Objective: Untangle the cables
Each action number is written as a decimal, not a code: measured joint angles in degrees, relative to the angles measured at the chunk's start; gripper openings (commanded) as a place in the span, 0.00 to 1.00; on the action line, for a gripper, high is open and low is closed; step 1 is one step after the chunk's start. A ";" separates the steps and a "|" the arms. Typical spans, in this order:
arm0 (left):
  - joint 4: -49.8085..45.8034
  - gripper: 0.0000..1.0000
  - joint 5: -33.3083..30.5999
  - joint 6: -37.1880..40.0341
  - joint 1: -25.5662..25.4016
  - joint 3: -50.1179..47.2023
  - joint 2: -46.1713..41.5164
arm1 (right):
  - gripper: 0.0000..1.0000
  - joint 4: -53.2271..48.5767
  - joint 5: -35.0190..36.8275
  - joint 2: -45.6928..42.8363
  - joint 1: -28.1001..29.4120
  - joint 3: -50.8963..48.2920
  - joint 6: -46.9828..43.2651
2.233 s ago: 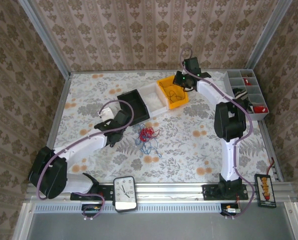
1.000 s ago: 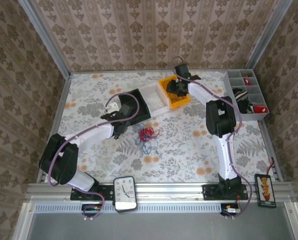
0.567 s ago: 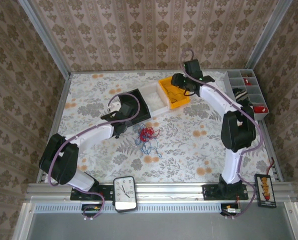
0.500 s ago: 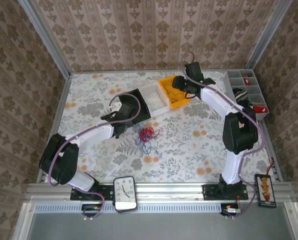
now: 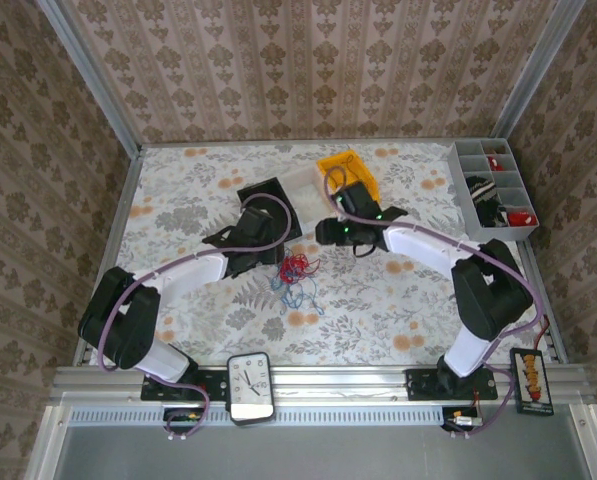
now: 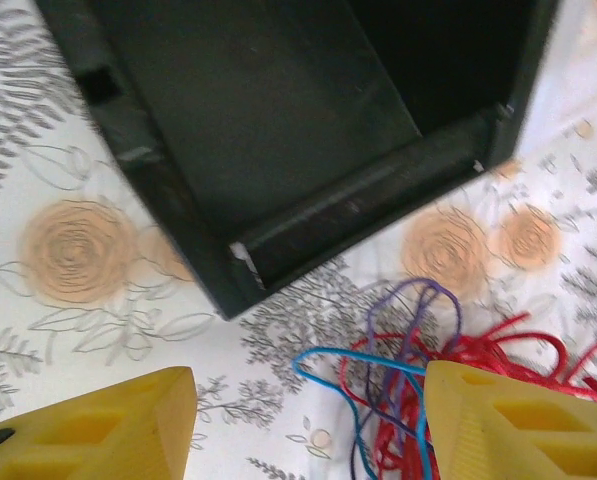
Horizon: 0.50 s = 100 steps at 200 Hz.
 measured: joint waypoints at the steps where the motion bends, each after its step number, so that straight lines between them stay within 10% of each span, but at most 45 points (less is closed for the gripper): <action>1: -0.02 0.61 0.26 0.20 0.00 -0.02 0.00 | 0.55 0.00 -0.02 0.00 0.13 -0.09 -0.04; 100: -3.39 0.28 13.27 9.40 -2.21 2.54 10.03 | 0.55 -0.15 5.05 -0.85 1.81 -2.10 -0.07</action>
